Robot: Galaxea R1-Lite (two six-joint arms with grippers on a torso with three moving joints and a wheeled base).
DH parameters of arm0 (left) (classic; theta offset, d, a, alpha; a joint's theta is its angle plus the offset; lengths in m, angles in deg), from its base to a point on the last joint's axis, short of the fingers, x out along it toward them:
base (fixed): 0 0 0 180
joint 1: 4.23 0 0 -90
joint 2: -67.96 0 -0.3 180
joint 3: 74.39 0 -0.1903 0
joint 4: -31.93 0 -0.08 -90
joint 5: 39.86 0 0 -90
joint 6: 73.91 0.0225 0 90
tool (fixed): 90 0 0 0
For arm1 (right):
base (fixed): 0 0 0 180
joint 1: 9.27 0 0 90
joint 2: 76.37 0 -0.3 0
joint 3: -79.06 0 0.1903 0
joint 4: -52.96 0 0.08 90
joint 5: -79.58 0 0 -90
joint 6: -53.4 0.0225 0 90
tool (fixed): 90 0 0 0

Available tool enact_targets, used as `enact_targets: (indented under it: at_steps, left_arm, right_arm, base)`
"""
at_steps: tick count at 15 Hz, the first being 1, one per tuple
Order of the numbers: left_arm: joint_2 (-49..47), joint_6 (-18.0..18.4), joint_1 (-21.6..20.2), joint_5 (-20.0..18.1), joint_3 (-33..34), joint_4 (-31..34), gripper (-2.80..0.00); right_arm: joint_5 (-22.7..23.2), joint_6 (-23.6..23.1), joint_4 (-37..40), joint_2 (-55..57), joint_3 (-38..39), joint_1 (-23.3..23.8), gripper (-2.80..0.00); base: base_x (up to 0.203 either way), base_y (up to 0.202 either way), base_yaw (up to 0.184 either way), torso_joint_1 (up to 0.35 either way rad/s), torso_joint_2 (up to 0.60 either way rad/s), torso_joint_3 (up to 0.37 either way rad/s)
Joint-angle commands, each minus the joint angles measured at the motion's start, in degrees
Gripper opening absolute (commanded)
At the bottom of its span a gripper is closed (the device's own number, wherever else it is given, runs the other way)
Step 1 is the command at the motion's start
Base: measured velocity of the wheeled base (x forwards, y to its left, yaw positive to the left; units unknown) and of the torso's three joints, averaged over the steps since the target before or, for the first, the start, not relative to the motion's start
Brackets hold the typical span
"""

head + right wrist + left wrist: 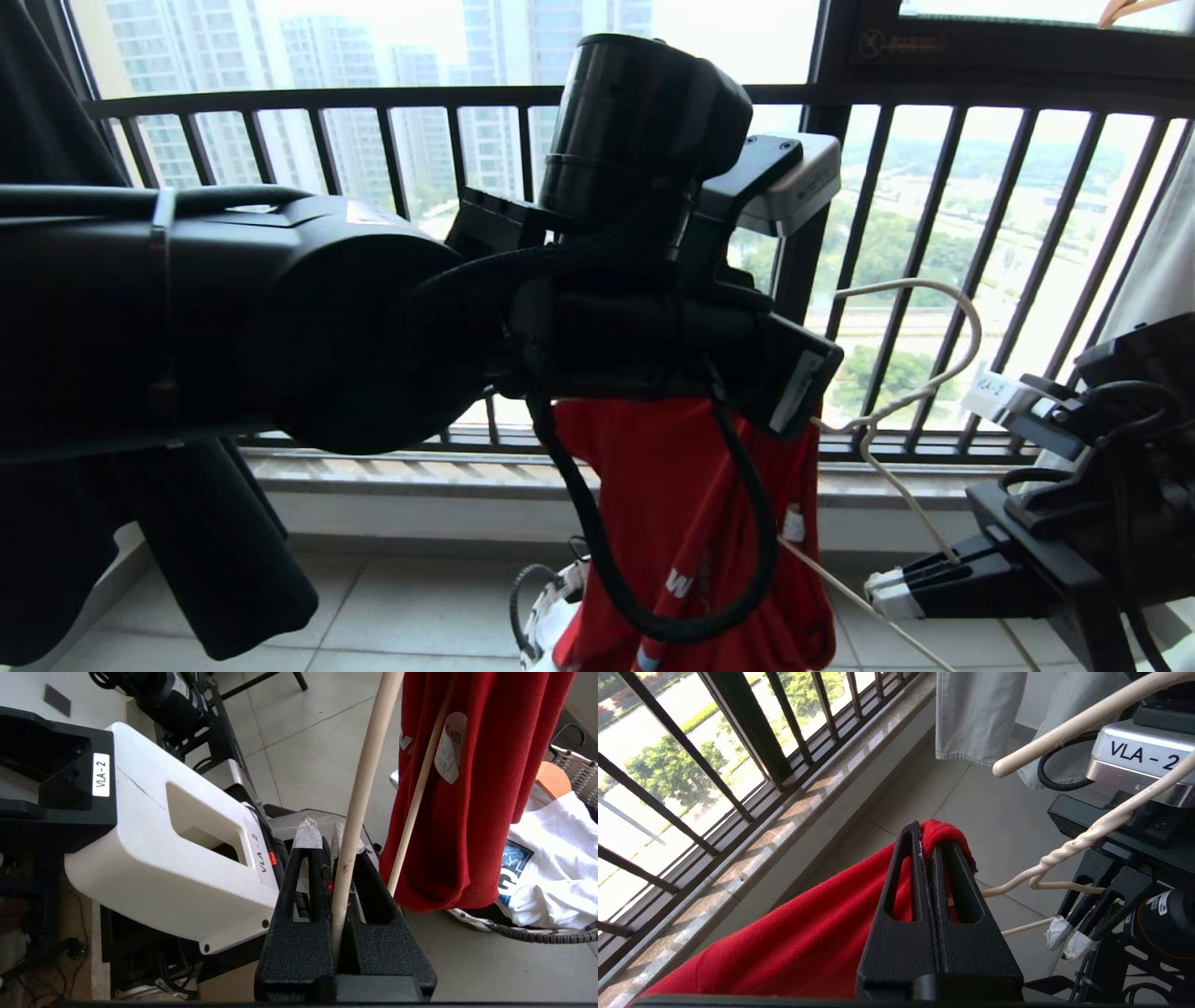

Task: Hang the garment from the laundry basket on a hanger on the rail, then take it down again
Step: Hang the clothes on the clothes rack

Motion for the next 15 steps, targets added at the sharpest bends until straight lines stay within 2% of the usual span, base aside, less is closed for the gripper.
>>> enact_targets:
  at_steps: [1, 5, 9, 15]
  left_arm:
    - [1.2, 0.0, 0.97, 0.03, -0.03, 0.27, -2.8]
    - [3.28, -0.04, 3.67, 0.01, -0.02, 3.41, -2.8]
    - [4.37, -0.54, 5.25, 0.04, 0.12, 3.71, -2.8]
    - [5.03, -1.27, 7.08, 0.3, 0.32, 3.8, -2.8]
  right_arm:
    - [2.15, -0.05, 0.01, 0.19, 0.14, 0.38, -2.8]
    - [5.08, 0.04, 0.09, 0.28, 0.14, 0.47, -2.8]
    - [11.9, 1.52, 0.01, 0.12, -0.15, 2.7, -2.8]
    - [12.08, 1.53, 0.01, 0.19, -0.39, 3.55, -2.8]
  base:
    - [0.0, 0.0, 0.0, 0.0, 0.0, 0.0]
    - [0.0, 0.0, 0.0, 0.0, 0.0, 0.0]
    - [0.0, 0.0, 0.0, 0.0, 0.0, 0.0]
    - [0.0, 0.0, 0.0, 0.0, 0.0, 0.0]
